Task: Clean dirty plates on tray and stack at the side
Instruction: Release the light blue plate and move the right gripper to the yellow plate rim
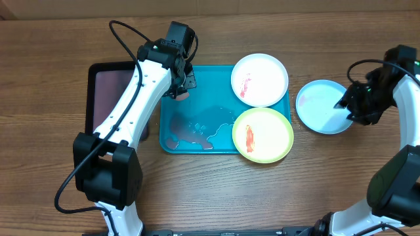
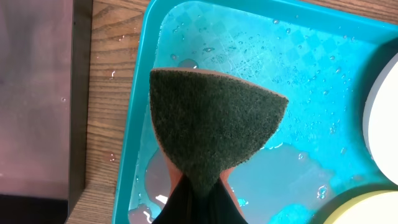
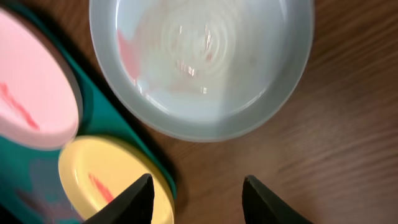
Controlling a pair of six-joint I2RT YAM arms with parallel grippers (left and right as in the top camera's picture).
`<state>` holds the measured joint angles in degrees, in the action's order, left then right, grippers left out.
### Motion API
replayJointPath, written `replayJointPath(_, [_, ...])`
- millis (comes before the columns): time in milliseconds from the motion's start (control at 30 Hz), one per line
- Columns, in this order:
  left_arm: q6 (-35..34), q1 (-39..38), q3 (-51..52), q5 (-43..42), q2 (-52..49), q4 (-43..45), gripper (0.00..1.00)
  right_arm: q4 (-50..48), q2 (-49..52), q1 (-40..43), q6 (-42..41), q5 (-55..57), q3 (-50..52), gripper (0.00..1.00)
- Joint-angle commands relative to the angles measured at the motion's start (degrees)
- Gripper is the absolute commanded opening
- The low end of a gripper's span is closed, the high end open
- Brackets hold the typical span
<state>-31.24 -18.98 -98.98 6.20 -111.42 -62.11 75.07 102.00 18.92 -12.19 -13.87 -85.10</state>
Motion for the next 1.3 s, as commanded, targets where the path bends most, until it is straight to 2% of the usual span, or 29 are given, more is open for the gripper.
replayJointPath(0, [-0.52,0.2,0.37,-0.26,0.13,0.48,0.04,2.25,-1.38,-1.9,6.36,-2.27,-0.37,0.47])
replayJointPath(267, [-0.5,0.09,0.37,-0.26,0.13,0.42,0.04,2.56,-1.31,-6.58,6.69,0.72,3.15,0.47])
replayJointPath(567, [-0.5,0.09,0.37,-0.26,0.13,0.61,0.04,-3.67,-1.27,-13.62,6.01,-0.94,12.52,0.45])
replayJointPath(1033, [-0.5,0.09,0.37,-0.26,0.13,0.61,0.04,-12.13,-1.27,-17.07,5.55,-4.24,20.44,0.41])
replayJointPath(1133, [-0.5,0.09,0.37,-0.26,0.13,0.59,0.04,-13.75,-1.27,-17.7,4.81,-4.24,21.81,0.37])
replayJointPath(1267, [-0.5,0.09,0.37,-0.26,0.13,0.59,0.04,-14.34,-1.27,-17.75,4.7,-4.26,21.99,0.25])
